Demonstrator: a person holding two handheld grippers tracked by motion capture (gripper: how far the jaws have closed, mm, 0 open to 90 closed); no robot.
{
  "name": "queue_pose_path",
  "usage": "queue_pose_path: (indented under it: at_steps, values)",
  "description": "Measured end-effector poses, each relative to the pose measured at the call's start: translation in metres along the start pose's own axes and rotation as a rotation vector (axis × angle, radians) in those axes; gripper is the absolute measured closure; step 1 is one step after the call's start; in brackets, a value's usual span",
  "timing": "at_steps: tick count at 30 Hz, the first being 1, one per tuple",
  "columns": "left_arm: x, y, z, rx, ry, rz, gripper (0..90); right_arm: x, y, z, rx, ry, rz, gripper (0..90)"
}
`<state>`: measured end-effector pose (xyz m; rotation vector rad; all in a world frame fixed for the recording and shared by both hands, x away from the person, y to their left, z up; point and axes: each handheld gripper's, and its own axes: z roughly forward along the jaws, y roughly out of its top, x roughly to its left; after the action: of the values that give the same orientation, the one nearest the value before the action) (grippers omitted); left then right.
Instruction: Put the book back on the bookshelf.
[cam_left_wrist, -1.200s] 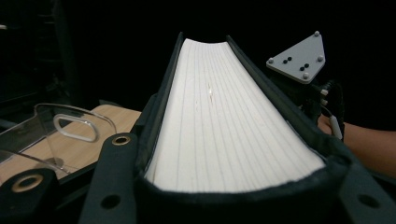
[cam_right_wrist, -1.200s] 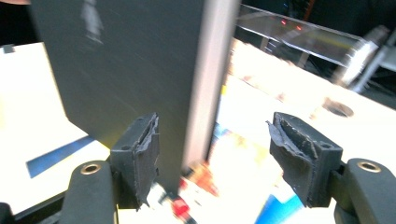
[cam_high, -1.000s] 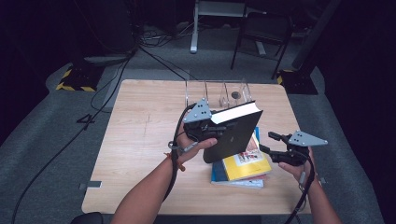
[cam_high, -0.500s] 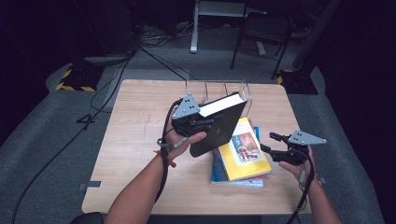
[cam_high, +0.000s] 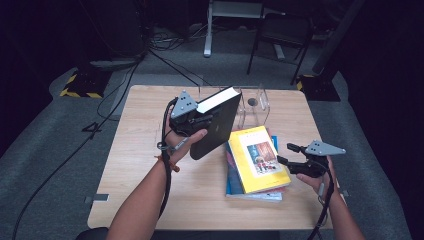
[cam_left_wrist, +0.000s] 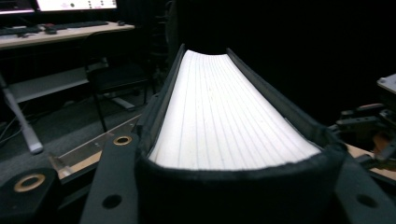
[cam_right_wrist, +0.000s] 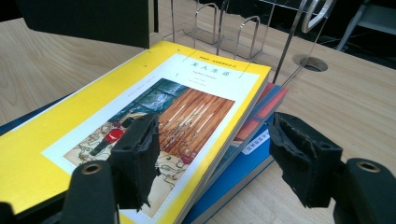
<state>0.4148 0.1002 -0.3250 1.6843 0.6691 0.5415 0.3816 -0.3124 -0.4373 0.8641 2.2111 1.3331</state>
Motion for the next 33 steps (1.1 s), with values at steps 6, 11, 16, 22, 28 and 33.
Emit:
queue_pose_path:
  at_steps: [6, 11, 16, 22, 28, 33]
  values:
    - [0.015, 0.000, 0.004, 0.015, 0.066, -0.021, 52.4, 0.002, -0.001, 0.003, 0.014, 0.006, -0.002, 33.2]
    - [0.023, -0.002, 0.014, 0.040, 0.122, -0.027, 52.4, 0.002, -0.001, 0.005, 0.019, 0.011, -0.005, 33.2]
    - [0.032, -0.004, 0.027, 0.062, 0.175, -0.026, 52.4, 0.003, -0.003, 0.007, 0.033, 0.010, -0.012, 33.3]
    - [0.038, -0.009, 0.044, 0.083, 0.211, -0.044, 52.3, 0.004, -0.004, 0.008, 0.045, 0.010, -0.023, 33.5]
    - [0.043, -0.015, 0.056, 0.095, 0.271, -0.057, 52.4, 0.006, -0.005, 0.011, 0.061, 0.018, -0.029, 33.5]
    - [0.041, -0.015, 0.062, 0.082, 0.316, -0.074, 52.4, 0.008, -0.005, 0.013, 0.070, 0.025, -0.039, 33.6]
